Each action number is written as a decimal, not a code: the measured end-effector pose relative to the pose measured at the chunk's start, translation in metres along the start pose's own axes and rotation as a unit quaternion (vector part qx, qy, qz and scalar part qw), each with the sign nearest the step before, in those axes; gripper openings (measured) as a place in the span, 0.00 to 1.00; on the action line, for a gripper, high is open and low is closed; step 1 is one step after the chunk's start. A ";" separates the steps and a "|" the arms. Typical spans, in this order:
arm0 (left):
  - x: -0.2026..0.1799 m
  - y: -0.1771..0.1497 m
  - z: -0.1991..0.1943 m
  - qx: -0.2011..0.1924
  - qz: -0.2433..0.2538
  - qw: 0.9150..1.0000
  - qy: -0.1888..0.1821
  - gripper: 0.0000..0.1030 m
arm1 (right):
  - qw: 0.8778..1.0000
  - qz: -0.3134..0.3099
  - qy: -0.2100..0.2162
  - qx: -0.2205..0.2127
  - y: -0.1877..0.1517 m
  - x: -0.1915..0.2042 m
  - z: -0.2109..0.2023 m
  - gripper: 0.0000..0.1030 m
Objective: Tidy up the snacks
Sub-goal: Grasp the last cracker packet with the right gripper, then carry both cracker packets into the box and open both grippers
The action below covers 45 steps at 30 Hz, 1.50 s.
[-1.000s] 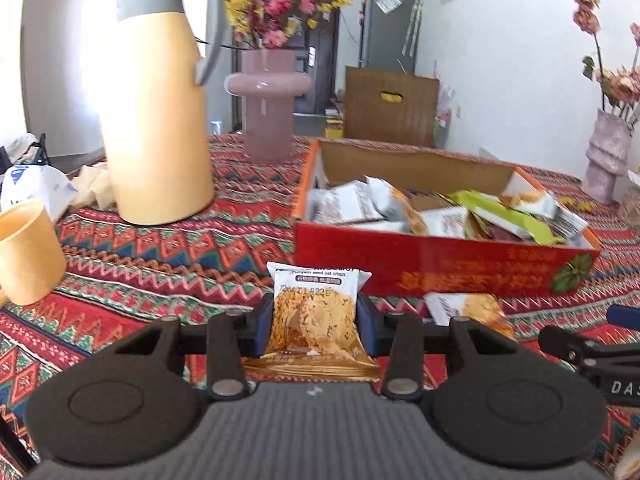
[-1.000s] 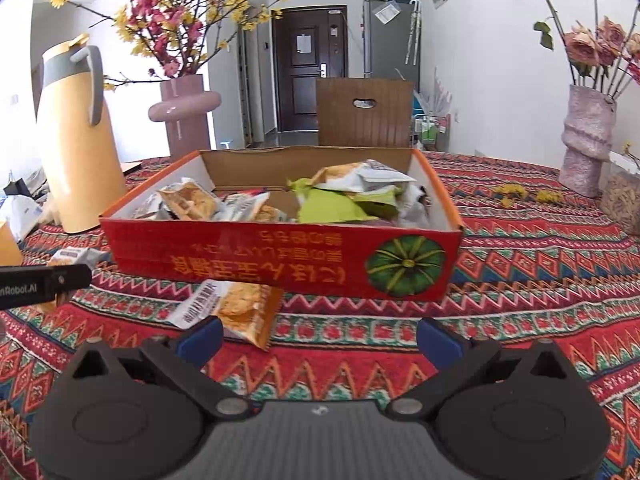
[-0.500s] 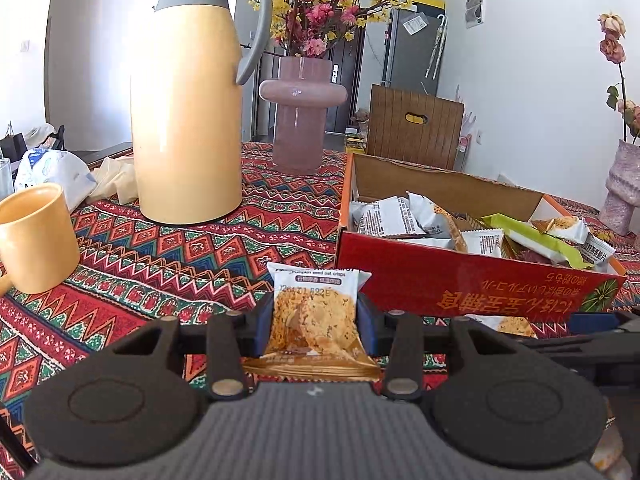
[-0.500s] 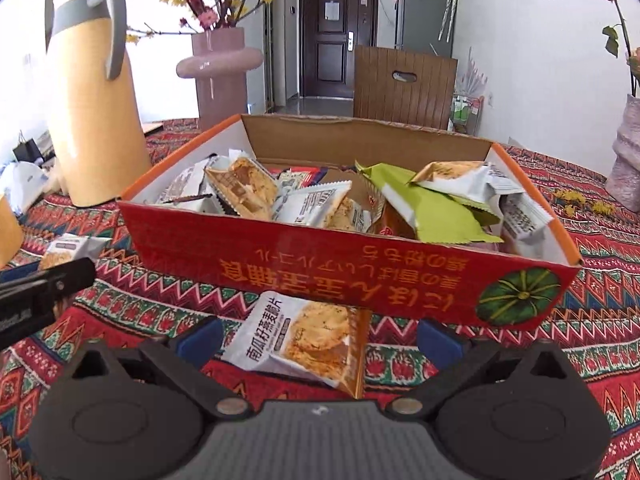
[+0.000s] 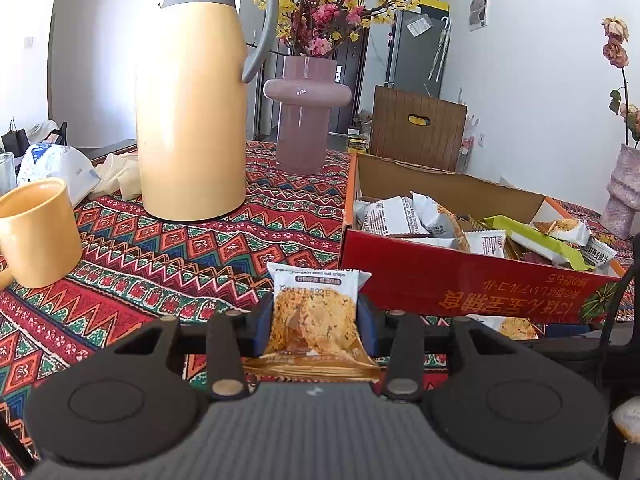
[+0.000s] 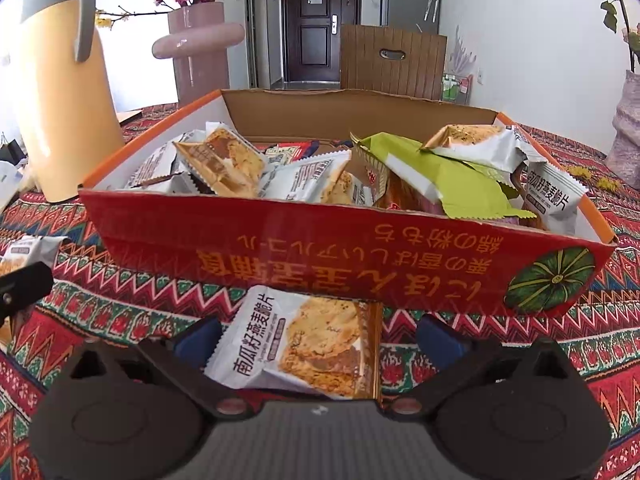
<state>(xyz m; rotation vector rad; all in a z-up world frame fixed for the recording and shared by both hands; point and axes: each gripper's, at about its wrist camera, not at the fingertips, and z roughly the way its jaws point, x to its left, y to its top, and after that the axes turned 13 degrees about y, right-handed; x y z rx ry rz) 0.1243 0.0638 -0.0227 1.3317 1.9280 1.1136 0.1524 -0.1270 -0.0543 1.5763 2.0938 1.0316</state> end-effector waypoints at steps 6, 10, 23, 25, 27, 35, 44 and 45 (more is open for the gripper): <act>0.000 -0.001 0.003 0.006 0.001 1.000 0.002 0.42 | 1.000 -0.008 0.014 0.013 0.003 -0.004 0.000 1.00; 0.000 -0.001 0.004 0.008 0.001 1.000 0.001 0.42 | 1.000 -0.008 0.018 0.008 0.003 -0.006 -0.005 0.93; -0.001 -0.002 0.004 0.009 0.002 1.000 0.002 0.42 | 0.999 -0.024 0.037 -0.015 -0.008 -0.019 -0.033 0.42; -0.001 -0.002 0.004 0.009 0.003 1.000 0.002 0.42 | 0.998 -0.033 0.037 -0.025 -0.012 -0.017 -0.040 0.42; -0.001 -0.002 0.004 0.008 0.003 1.000 0.002 0.42 | 0.998 -0.041 0.039 -0.037 -0.013 -0.014 -0.048 0.42; -0.006 0.000 -0.002 -0.001 0.013 1.000 0.007 0.42 | 0.994 -0.052 0.046 -0.083 -0.016 -0.020 -0.084 0.42; -0.029 0.023 -0.027 -0.040 0.038 0.998 -0.008 0.42 | 0.987 -0.063 0.037 -0.141 0.009 -0.034 -0.107 0.42; -0.033 0.027 -0.028 -0.044 0.040 0.998 -0.010 0.42 | 0.987 -0.063 0.035 -0.146 0.014 -0.036 -0.107 0.42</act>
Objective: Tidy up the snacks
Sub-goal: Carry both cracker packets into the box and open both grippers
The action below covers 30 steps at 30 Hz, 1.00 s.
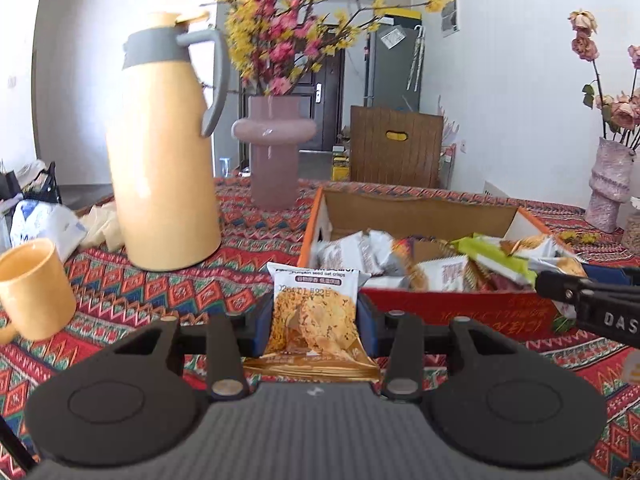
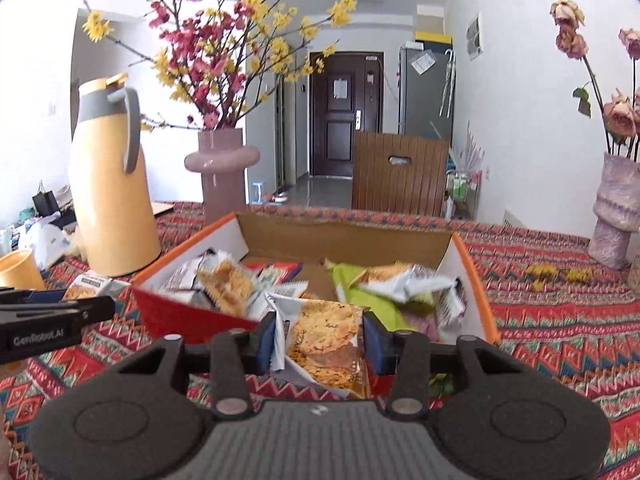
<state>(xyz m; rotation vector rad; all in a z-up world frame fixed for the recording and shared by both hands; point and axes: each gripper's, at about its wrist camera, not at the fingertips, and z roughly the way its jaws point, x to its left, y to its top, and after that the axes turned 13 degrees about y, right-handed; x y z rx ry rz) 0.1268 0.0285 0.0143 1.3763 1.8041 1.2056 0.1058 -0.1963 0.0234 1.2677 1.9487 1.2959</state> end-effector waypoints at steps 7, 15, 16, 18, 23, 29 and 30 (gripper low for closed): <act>-0.024 0.034 -0.003 -0.032 0.004 0.999 -0.005 0.42 | 0.999 0.006 -0.020 -0.030 0.029 -0.023 0.013 0.42; -0.053 0.064 0.016 -0.056 0.001 0.998 0.016 0.42 | 0.998 0.010 -0.037 -0.053 0.052 -0.043 0.041 0.42; -0.056 0.065 0.020 -0.053 -0.001 0.998 0.017 0.42 | 0.998 0.010 -0.039 -0.054 0.053 -0.045 0.045 0.42; -0.061 0.067 0.031 -0.046 -0.004 0.999 0.020 0.42 | 0.997 0.007 -0.046 -0.055 0.052 -0.048 0.056 0.42; -0.072 0.069 0.056 -0.036 -0.006 0.999 0.031 0.42 | 0.996 0.018 -0.062 -0.060 0.041 -0.057 0.074 0.42; -0.074 0.060 0.079 -0.024 -0.016 0.999 0.034 0.42 | 0.997 0.027 -0.049 -0.047 0.032 -0.063 0.082 0.42; -0.073 0.056 0.083 -0.022 -0.015 0.999 0.036 0.42 | 0.997 0.026 -0.048 -0.046 0.031 -0.062 0.082 0.42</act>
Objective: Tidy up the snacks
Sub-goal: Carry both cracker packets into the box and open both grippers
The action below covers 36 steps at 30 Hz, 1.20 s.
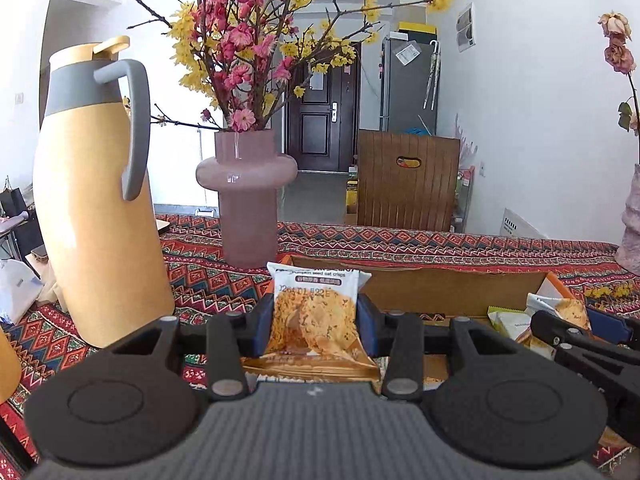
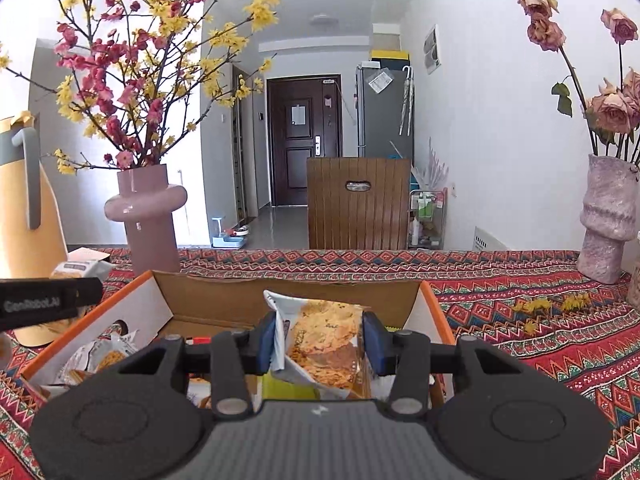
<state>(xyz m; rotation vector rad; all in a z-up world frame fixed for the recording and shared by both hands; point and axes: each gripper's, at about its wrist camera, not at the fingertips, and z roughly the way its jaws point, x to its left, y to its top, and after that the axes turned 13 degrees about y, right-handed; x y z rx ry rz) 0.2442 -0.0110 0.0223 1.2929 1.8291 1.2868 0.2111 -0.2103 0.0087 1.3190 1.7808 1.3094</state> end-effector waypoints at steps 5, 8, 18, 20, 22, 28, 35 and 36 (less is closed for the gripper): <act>0.006 -0.006 0.008 0.009 -0.002 1.000 -0.010 0.43 | 1.000 -0.002 0.004 0.002 -0.002 0.002 -0.001 0.44; 0.011 -0.005 0.003 0.000 -0.011 1.000 -0.012 0.53 | 1.000 0.002 0.007 0.000 -0.002 0.002 -0.005 0.57; 0.022 0.002 -0.013 -0.030 -0.042 0.999 0.004 1.00 | 0.999 0.035 0.012 -0.022 0.001 -0.007 -0.020 1.00; 0.022 0.003 -0.012 -0.027 -0.046 0.999 0.010 1.00 | 0.999 0.035 0.012 -0.023 0.001 -0.006 -0.021 1.00; 0.024 0.004 -0.011 -0.025 -0.050 0.998 0.012 1.00 | 0.999 0.034 0.013 -0.023 0.002 -0.006 -0.022 1.00; 0.032 0.011 -0.024 -0.027 -0.062 0.998 0.018 1.00 | 0.999 0.034 0.019 -0.037 0.006 -0.005 -0.035 1.00; 0.052 0.012 -0.059 -0.026 -0.061 0.998 -0.007 1.00 | 0.998 0.021 0.026 -0.062 0.011 0.005 -0.074 1.00; 0.054 0.010 -0.065 -0.027 -0.054 0.998 -0.015 1.00 | 0.997 0.020 0.028 -0.065 0.011 0.006 -0.081 1.00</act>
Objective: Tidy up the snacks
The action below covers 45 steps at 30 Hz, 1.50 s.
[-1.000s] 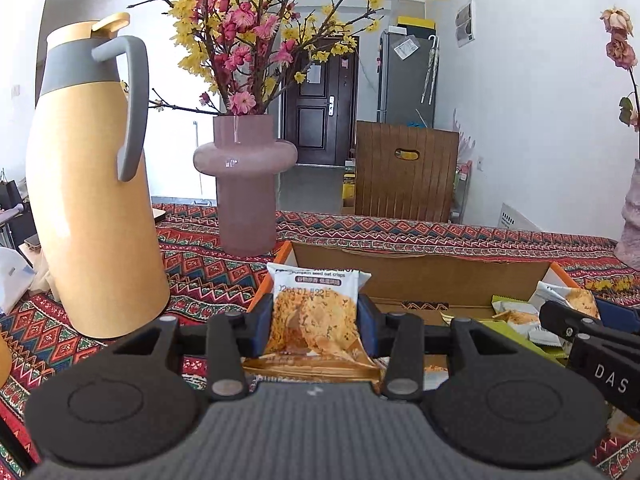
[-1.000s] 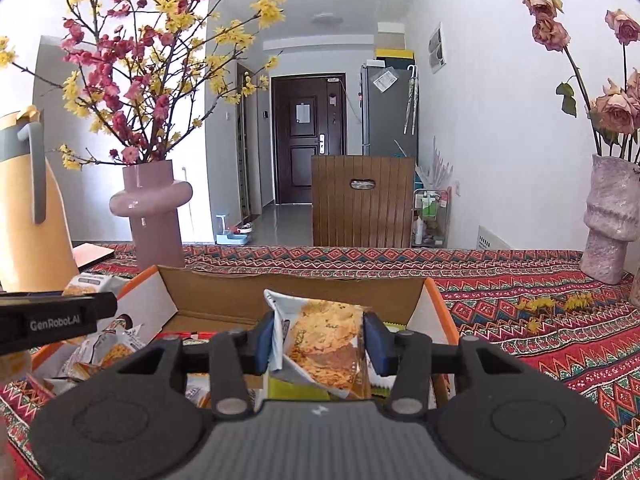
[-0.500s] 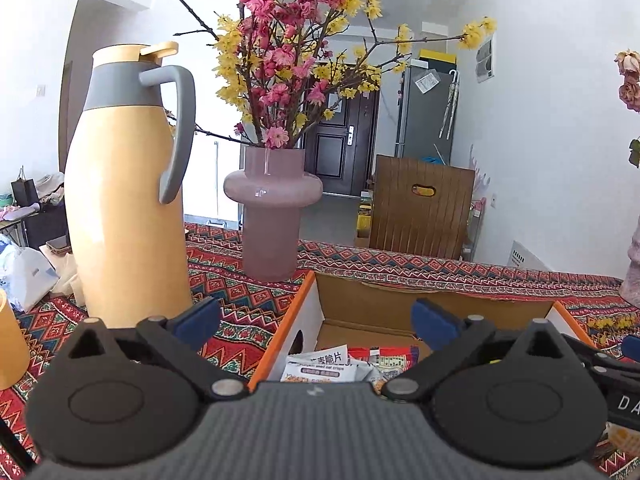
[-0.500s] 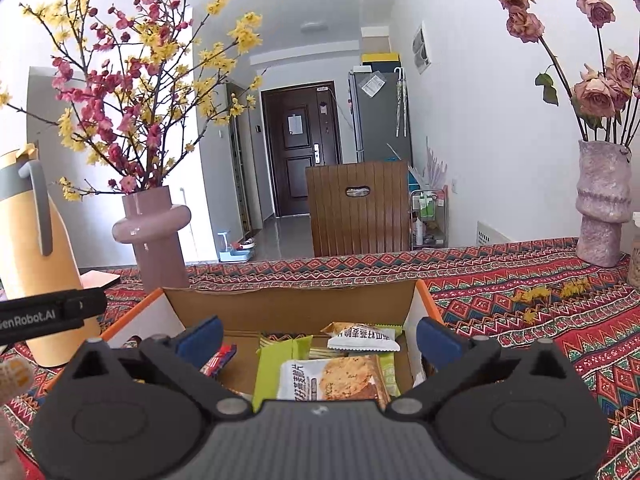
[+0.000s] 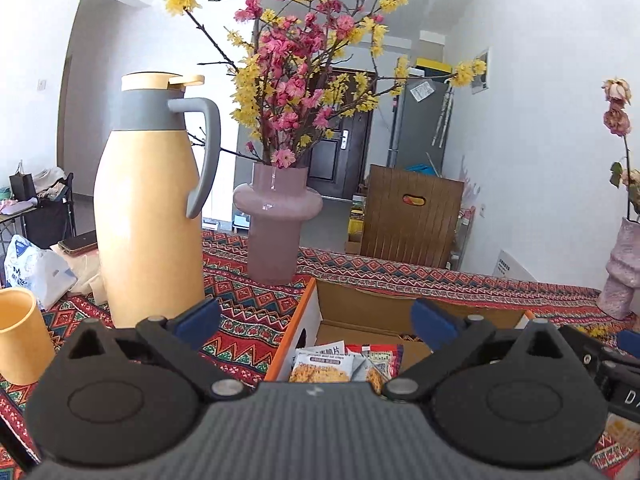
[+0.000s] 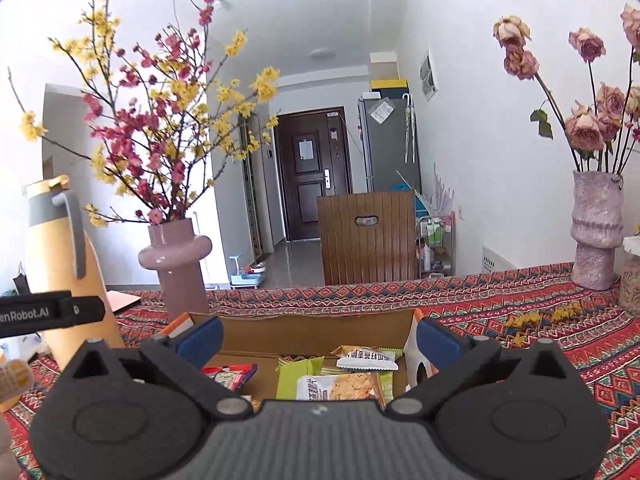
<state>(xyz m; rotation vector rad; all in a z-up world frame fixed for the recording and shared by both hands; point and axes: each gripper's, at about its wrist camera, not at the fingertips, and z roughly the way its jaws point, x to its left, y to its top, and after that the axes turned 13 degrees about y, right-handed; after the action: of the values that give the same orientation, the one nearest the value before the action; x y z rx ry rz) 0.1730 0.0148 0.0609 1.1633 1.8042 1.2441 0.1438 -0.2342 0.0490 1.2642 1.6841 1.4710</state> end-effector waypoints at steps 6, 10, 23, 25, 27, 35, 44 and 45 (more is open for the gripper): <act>0.016 -0.012 -0.033 0.001 0.023 0.999 -0.028 1.00 | 1.000 0.004 0.010 -0.010 -0.001 0.009 -0.042 1.00; 0.026 -0.024 -0.055 0.004 0.037 0.999 -0.039 1.00 | 1.000 0.007 0.014 -0.003 -0.009 0.013 -0.066 1.00; 0.049 -0.071 -0.084 0.055 0.066 0.994 -0.069 1.00 | 0.997 0.018 0.001 0.078 -0.057 0.022 -0.105 1.00; 0.051 -0.079 -0.085 0.065 0.070 0.993 -0.074 1.00 | 0.996 0.019 0.001 0.090 -0.064 0.023 -0.108 1.00; 0.053 -0.085 -0.086 0.072 0.073 0.992 -0.077 1.00 | 0.995 0.020 0.000 0.101 -0.070 0.025 -0.111 1.00; 0.058 -0.102 -0.092 0.095 0.081 0.988 -0.087 1.00 | 0.989 0.032 -0.004 0.145 -0.095 0.028 -0.114 1.00; 0.059 -0.112 -0.093 0.109 0.092 0.986 -0.091 1.00 | 0.985 0.045 -0.008 0.166 -0.107 0.026 -0.114 1.00; 0.059 -0.112 -0.094 0.109 0.092 0.986 -0.091 1.00 | 0.985 0.046 -0.008 0.167 -0.108 0.026 -0.114 1.00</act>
<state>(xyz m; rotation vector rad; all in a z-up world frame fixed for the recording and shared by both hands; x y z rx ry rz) 0.0346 0.0168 -0.0142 1.5452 1.7593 1.0183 0.0032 -0.2535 -0.0227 1.5415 1.9434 1.2584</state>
